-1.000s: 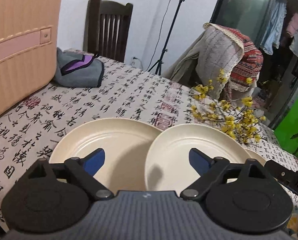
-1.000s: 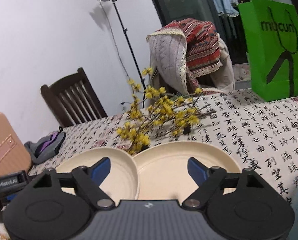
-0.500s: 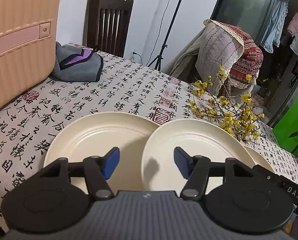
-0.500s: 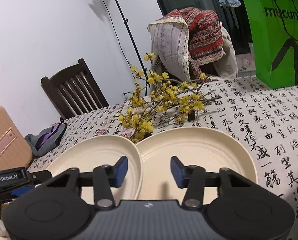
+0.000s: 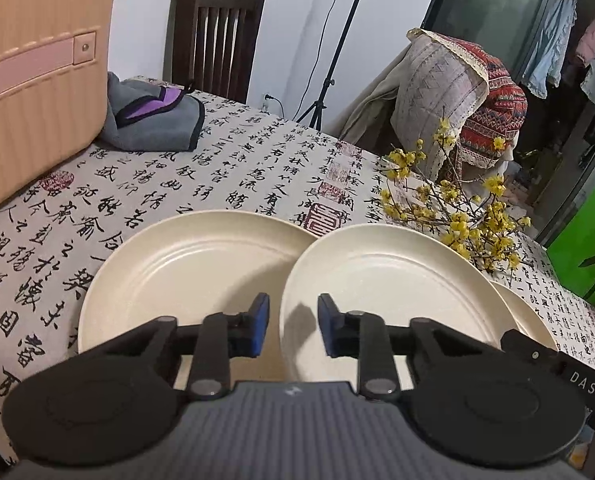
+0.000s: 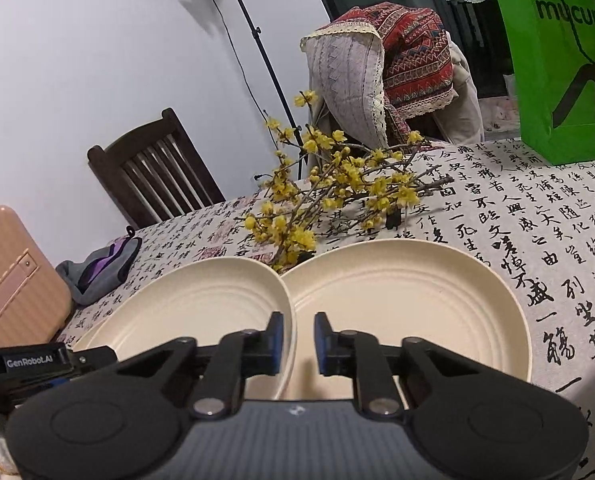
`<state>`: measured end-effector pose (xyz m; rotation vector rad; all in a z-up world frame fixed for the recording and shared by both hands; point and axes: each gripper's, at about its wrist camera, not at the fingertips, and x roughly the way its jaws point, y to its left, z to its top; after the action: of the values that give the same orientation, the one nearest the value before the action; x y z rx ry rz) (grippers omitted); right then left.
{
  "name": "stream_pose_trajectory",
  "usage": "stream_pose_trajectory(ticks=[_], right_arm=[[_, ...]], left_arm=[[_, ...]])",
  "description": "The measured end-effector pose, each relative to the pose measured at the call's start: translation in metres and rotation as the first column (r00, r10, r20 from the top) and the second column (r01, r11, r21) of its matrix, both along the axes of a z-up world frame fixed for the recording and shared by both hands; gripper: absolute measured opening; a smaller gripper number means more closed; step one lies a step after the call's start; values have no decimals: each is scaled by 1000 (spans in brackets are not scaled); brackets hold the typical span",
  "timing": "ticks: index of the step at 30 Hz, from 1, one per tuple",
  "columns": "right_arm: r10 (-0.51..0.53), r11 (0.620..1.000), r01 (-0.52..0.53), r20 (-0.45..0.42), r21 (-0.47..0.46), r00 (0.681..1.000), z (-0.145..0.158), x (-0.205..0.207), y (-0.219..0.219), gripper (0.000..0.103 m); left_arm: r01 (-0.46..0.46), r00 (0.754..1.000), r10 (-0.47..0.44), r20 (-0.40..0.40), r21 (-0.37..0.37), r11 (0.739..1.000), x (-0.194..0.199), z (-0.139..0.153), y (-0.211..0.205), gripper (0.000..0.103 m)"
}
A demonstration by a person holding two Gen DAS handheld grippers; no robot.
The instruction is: Organize plates and bowls
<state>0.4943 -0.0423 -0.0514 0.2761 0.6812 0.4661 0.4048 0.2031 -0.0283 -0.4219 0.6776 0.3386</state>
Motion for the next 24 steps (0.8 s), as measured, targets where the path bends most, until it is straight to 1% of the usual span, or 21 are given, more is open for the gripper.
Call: stream_pose_trajectory(ticks=[3, 6, 17, 21, 24], right_arm=[[0, 1000, 0, 3, -3, 1000, 1, 0, 0, 9], [-1, 1000, 1, 9, -11, 1000, 1, -1, 1, 8], [-4, 1000, 4, 9, -18, 1000, 1, -2, 2, 8], [-4, 1000, 4, 9, -22, 1000, 1, -2, 3, 8], [-4, 1000, 5, 9, -22, 1000, 1, -2, 3, 8]], left_arm=[[6, 1000, -6, 0, -7, 1000, 0, -1, 0, 17], [5, 1000, -5, -4, 4, 1000, 1, -1, -1, 14], [5, 1000, -5, -5, 21, 1000, 1, -1, -3, 14], [3, 1000, -3, -1, 49, 999, 1, -1, -6, 13], [2, 1000, -2, 4, 50, 999, 0, -1, -6, 12]])
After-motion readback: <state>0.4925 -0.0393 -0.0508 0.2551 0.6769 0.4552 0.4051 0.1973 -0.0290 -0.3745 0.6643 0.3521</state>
